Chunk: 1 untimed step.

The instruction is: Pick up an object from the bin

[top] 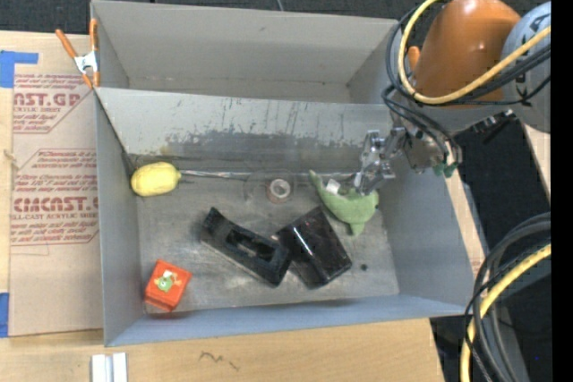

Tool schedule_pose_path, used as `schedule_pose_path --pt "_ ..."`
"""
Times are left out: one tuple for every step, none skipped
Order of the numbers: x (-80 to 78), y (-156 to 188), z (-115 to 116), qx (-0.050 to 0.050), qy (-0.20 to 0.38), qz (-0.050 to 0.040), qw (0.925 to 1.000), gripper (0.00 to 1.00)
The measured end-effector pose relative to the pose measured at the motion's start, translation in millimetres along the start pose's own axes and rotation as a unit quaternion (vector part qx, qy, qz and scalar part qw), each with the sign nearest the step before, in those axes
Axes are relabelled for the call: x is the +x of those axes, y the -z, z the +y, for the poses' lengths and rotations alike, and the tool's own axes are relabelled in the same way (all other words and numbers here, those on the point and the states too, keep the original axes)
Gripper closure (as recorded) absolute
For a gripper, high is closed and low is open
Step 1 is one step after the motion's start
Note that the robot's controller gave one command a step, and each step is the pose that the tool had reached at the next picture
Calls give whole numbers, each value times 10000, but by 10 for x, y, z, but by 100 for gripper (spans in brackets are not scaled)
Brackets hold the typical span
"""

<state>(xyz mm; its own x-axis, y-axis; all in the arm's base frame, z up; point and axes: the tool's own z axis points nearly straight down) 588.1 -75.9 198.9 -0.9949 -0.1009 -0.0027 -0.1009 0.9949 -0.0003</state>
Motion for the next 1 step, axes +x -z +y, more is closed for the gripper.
schedule_pose_path --pt "35 -27 -23 2 36 -6 10000 100"
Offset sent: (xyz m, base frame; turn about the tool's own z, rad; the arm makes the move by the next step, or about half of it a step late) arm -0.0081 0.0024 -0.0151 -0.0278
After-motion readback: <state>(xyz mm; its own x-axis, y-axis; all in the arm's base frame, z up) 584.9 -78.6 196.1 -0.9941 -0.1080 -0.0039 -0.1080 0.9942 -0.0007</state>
